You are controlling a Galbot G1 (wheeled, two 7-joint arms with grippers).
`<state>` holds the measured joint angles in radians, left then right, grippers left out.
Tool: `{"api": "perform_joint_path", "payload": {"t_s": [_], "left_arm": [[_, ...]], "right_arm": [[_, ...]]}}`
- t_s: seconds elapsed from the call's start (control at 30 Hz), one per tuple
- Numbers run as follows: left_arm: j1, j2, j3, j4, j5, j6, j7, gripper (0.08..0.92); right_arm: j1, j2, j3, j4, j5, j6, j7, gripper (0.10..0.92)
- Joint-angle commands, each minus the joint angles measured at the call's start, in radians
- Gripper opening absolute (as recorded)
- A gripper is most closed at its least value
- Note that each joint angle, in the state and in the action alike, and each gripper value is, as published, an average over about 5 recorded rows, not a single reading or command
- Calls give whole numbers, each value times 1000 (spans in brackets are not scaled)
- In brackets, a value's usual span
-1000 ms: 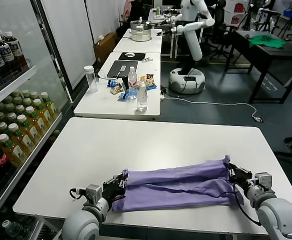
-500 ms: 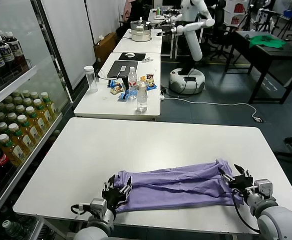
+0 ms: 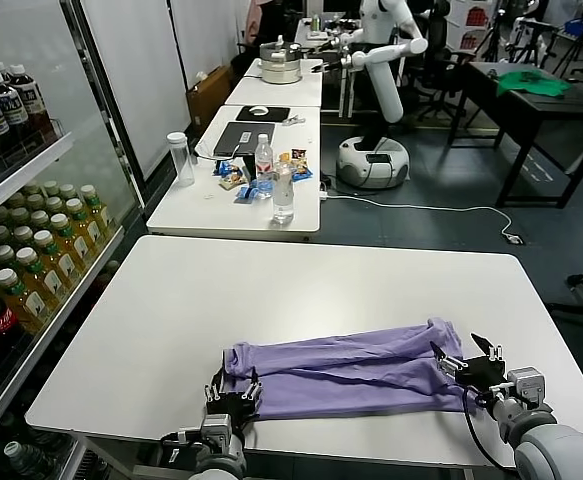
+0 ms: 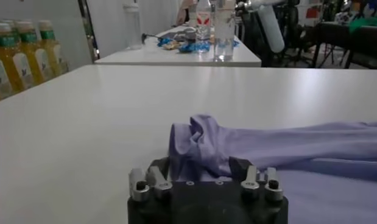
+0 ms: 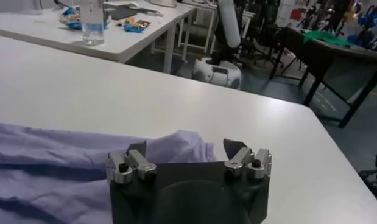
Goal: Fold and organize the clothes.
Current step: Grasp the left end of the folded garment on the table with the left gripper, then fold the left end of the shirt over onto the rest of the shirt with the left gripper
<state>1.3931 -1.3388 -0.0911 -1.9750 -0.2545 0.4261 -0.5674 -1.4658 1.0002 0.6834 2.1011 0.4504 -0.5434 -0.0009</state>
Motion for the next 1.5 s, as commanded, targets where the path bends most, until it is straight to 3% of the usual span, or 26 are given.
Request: {"api": "perform_joint_path", "payload": {"t_s": [0.03,0.23,0.5,0.67,0.8,1.03,1.27,1.5], "left_arm": [[3,-7,-29,30,-42,-2,-10,567],[-35,116,-170,-13,-192,-6,35,402],[-80,367,-461,-73,-424,-6,111,186],[-107,422,-553,-142,-585,-6,133,124],[-97,380,-513,-253,-714,-16,147,124],[-77,202,-292,-378,-843,-12,154,124],[-143,80,-101,-304,-903,-26,152,124],[-211,2,-10,-179,-894,-44,145,124]], "right_arm": [[-7,7,0,12,-6,2,0,823],[0,4,3,9,2,11,2,823],[16,-5,4,8,9,15,1,823],[23,-6,2,7,8,15,1,823],[22,-5,1,9,6,15,1,823],[8,-4,4,18,-1,14,2,823],[-6,-3,8,29,-8,14,2,823],[-18,-6,12,33,-13,17,1,823]]}}
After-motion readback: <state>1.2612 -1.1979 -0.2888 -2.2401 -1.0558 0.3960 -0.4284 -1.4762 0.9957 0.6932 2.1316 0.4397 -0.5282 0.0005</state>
